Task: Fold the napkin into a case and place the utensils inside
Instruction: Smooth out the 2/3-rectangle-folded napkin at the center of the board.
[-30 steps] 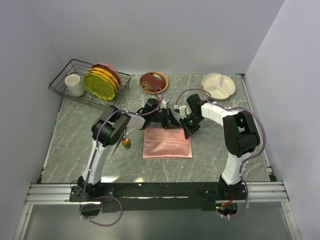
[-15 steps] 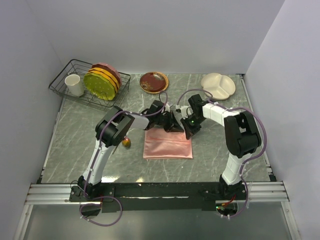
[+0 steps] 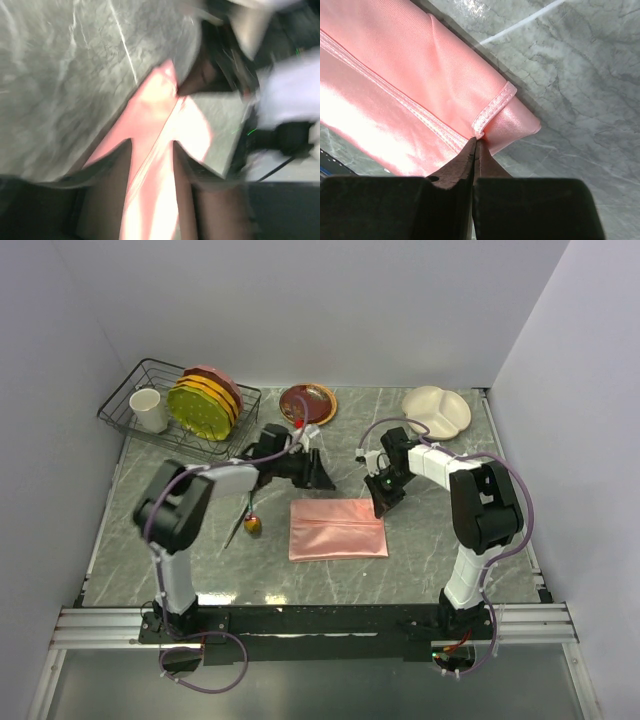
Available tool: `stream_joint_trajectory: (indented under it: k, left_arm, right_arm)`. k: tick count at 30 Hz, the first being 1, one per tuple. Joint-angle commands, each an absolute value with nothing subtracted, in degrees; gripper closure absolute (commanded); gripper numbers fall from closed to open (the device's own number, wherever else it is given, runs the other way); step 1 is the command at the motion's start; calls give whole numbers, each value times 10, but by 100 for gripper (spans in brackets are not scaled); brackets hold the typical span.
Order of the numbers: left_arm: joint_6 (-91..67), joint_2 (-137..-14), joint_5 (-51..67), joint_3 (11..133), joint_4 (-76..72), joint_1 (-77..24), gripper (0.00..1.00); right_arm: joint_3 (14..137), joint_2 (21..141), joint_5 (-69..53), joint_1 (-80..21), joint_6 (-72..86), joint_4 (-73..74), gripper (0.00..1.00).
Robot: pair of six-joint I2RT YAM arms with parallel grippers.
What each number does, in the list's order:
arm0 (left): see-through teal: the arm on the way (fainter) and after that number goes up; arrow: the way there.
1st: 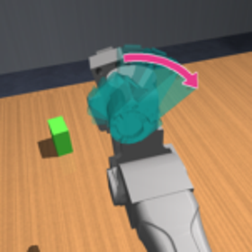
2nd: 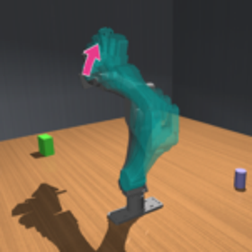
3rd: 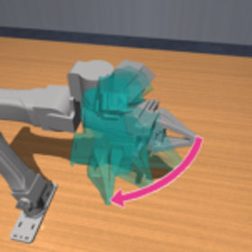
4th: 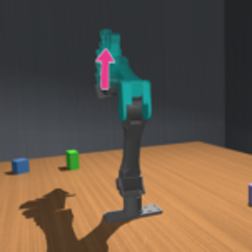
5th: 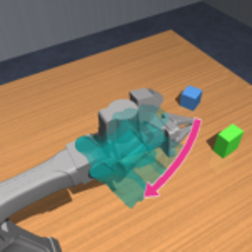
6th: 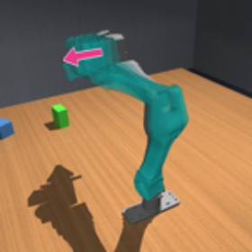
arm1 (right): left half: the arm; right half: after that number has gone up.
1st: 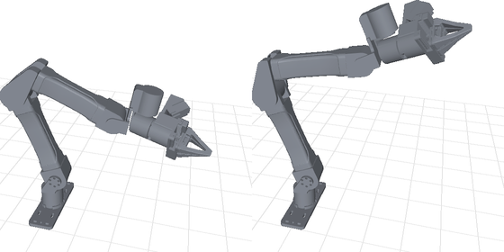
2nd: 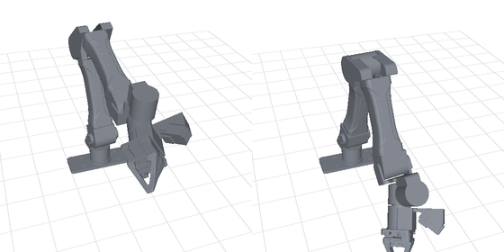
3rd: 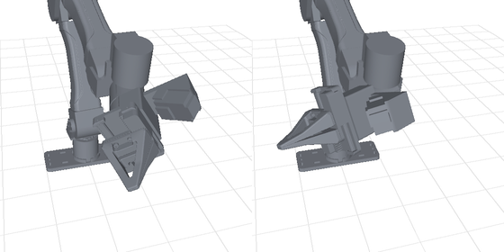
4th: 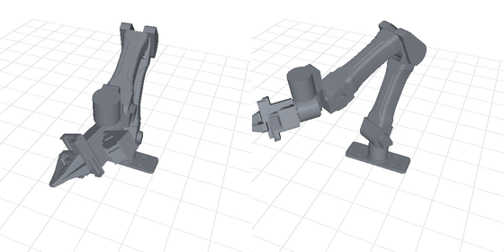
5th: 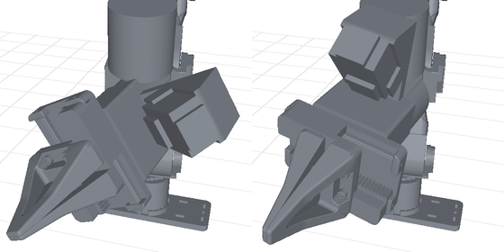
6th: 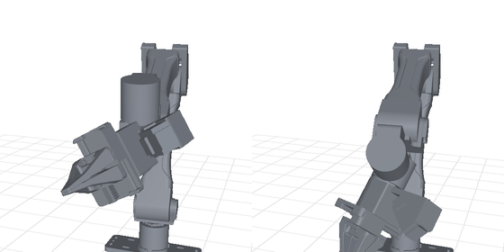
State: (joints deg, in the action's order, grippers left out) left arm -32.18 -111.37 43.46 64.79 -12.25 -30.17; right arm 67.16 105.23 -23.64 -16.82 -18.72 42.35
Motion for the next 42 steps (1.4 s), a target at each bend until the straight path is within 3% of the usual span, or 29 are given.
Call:
stream_joint_trajectory:
  k: [1,6,12,42]
  left_arm:
    - [70,-978,412,599,62,-330,69]
    - [191,-918,319,538,91,-398,87]
    - [207,-928,260,524,88,-452,93]
    - [157,-1035,180,578,170,-482,99]
  right_arm:
    - [697,1056,-247,-163,-188,439,100]
    - [698,1055,-254,-163,-185,444,100]
    - [695,1051,-253,-163,-188,452,100]
    - [708,1048,-216,-163,-294,514,100]
